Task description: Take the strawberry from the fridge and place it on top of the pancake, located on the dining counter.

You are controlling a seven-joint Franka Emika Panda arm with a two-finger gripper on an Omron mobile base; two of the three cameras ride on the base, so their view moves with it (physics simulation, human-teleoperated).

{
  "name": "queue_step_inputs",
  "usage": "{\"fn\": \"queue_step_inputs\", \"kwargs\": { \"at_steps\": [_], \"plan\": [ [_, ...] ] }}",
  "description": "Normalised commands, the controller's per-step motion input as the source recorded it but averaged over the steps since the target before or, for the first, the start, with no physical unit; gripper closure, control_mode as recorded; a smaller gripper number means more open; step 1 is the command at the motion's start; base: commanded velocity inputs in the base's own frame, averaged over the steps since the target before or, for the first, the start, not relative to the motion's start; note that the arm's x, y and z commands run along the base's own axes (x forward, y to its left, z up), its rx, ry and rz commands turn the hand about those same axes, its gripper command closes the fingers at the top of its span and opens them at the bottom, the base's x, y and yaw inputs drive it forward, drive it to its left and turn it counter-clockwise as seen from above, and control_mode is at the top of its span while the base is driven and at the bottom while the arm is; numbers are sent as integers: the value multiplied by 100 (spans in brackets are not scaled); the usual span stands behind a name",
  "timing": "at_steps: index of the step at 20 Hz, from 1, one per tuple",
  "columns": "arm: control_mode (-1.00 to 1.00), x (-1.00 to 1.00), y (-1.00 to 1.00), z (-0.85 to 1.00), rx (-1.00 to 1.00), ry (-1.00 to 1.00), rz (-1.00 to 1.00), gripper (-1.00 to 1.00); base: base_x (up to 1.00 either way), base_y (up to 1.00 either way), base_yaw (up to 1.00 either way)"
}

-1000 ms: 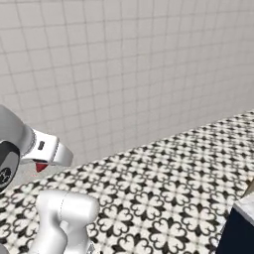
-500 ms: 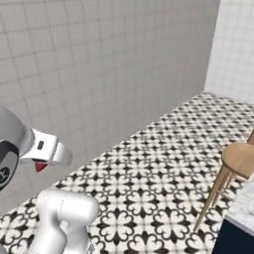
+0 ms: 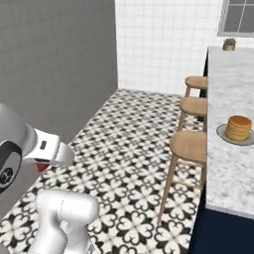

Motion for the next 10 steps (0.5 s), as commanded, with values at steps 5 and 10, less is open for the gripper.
{"fn": "queue_step_inputs", "kwargs": {
  "at_steps": [5, 10],
  "plan": [
    [100, 0, 0, 0, 0, 0, 0, 100, 83, 66, -67],
    [100, 0, 0, 0, 0, 0, 0, 100, 78, 57, -71]
  ]
}}
